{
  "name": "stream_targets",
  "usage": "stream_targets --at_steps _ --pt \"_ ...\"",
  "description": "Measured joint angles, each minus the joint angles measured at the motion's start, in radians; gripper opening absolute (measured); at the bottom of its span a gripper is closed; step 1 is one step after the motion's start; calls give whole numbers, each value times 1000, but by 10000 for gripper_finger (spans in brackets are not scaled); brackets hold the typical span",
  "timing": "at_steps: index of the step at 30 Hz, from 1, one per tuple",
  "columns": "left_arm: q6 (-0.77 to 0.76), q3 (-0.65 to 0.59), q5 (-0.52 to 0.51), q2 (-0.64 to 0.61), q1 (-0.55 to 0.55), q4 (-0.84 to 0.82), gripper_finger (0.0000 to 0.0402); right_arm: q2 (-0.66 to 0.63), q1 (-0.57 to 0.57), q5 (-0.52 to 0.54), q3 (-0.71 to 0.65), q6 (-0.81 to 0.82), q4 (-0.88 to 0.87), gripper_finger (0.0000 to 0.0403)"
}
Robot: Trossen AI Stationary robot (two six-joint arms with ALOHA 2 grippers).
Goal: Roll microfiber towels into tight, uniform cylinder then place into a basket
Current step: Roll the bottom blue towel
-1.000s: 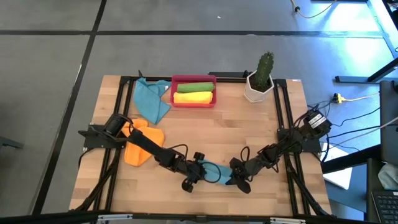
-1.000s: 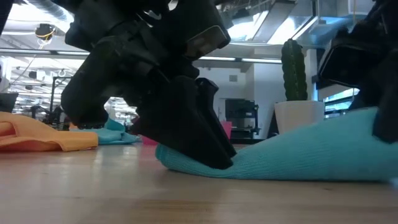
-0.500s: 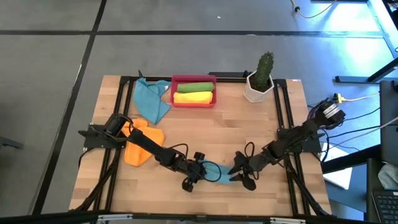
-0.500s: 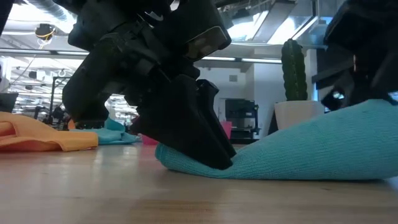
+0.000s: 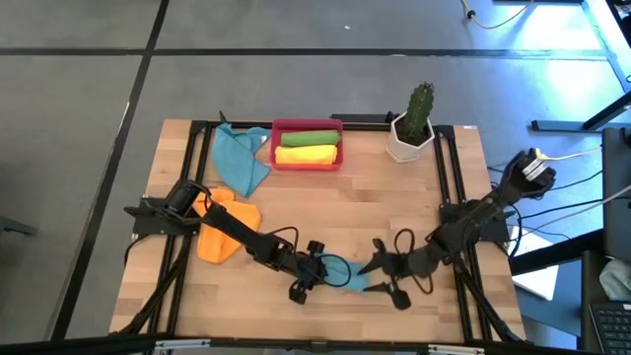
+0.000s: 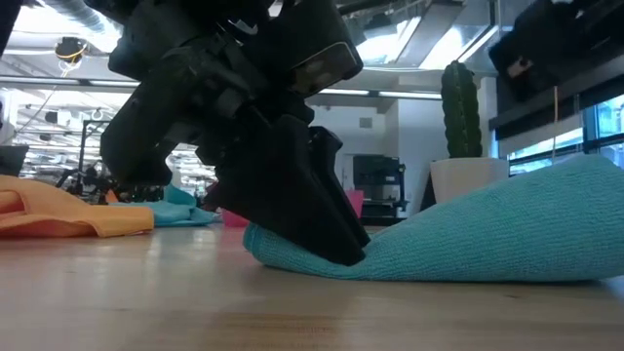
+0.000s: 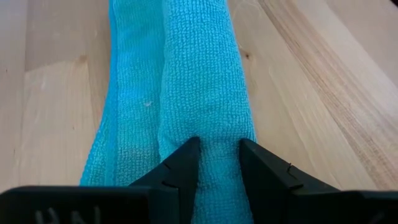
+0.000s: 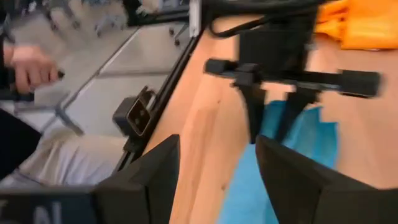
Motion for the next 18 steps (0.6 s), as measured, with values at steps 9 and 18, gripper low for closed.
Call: stream_targets --at_steps 9,18 --pt "-14 0 3 0 4 2 112 217 25 0 139 68 -155 116" --pt "-14 -1 -7 -3 -2 4 112 268 18 25 128 238 -267 18"
